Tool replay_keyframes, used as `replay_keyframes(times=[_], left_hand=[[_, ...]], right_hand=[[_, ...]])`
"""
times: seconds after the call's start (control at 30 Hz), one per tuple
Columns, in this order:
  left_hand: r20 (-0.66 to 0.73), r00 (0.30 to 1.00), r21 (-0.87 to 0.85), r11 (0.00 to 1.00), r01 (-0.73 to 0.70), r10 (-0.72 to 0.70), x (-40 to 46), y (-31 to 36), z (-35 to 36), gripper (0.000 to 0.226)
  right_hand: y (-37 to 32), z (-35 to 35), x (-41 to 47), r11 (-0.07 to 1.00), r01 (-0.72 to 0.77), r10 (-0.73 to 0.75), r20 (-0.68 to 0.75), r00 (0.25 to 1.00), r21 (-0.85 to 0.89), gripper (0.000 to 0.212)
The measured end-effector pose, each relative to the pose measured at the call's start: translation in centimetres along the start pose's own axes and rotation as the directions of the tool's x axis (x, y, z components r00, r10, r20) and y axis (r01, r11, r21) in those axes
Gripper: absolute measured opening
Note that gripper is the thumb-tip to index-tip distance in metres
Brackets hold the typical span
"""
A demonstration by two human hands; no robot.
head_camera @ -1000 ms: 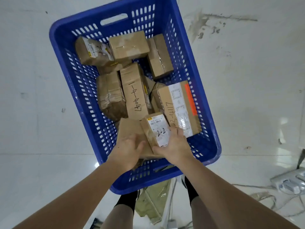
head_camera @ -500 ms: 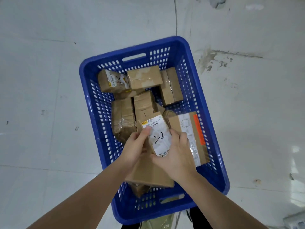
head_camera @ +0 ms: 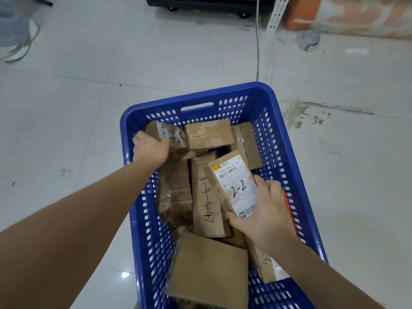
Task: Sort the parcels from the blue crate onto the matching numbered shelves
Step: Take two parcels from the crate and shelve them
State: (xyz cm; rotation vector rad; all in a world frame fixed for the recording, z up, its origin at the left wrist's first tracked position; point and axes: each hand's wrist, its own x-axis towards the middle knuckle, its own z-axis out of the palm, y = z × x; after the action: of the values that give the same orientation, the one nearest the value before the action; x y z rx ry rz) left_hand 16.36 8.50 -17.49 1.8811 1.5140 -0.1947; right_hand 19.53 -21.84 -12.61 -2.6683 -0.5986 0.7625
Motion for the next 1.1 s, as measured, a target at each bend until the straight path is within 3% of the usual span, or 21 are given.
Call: replay_keyframes(times=[0.1, 0.2, 0.3, 0.47, 0.67, 0.77, 0.87, 0.97, 1.1], left_hand=[[-0.051, 0.984, -0.066, 0.984, 0.165, -0.169, 1.9, 0.8, 2.3, 0.094], [-0.114, 0.970, -0.055, 0.976, 0.209, -0.215, 2.2, 1.5, 3.9, 0.093], [-0.175, 0.969, -0.082, 0.983, 0.163, -0.176, 2.2, 1.4, 4.7, 0.089], [-0.260, 0.964, -0.219, 0.976, -0.004, -0.054, 1.5, -0.4, 4.8, 0.061], [-0.235, 0.969, -0.411, 0.895, -0.172, 0.078, -3.2, -0.7, 0.2, 0.067], [-0.127, 0.991, -0.532, 0.840, -0.111, 0.050, -5.2, -0.5, -2.5, 0.070], [0.063, 0.998, -0.652, 0.758, 0.023, 0.024, -6.2, -0.3, -4.5, 0.055], [0.287, 0.953, -0.714, 0.684, 0.150, 0.091, -7.2, -0.5, -5.9, 0.036], [0.468, 0.856, -0.734, 0.636, 0.238, 0.220, -9.3, -0.3, -7.8, 0.036]], right_hand=[[0.9, 1.1, 0.0, 1.000, 0.007, -0.007, -0.055, 0.998, -0.003, 0.111], [1.8, 1.8, 0.0, 1.000, 0.018, -0.018, -0.096, 0.995, -0.005, 0.108], [2.6, 2.1, 0.0, 0.999, 0.029, -0.027, -0.099, 0.995, 0.023, 0.109], [3.2, 0.7, 0.0, 0.990, -0.006, 0.007, -0.008, 1.000, 0.142, 0.113], [1.2, -2.2, -0.6, 0.973, -0.063, 0.059, 0.023, 0.998, 0.223, 0.111], [-0.4, -3.6, -0.5, 0.939, -0.099, 0.091, 0.039, 0.995, 0.330, 0.111], [-1.8, -5.1, -0.3, 0.880, -0.163, 0.110, 0.142, 0.984, 0.446, 0.111], [-2.8, -6.3, -0.3, 0.835, -0.220, 0.104, 0.248, 0.963, 0.505, 0.117], [-4.2, -8.0, -0.8, 0.749, -0.236, 0.069, 0.282, 0.957, 0.619, 0.119]])
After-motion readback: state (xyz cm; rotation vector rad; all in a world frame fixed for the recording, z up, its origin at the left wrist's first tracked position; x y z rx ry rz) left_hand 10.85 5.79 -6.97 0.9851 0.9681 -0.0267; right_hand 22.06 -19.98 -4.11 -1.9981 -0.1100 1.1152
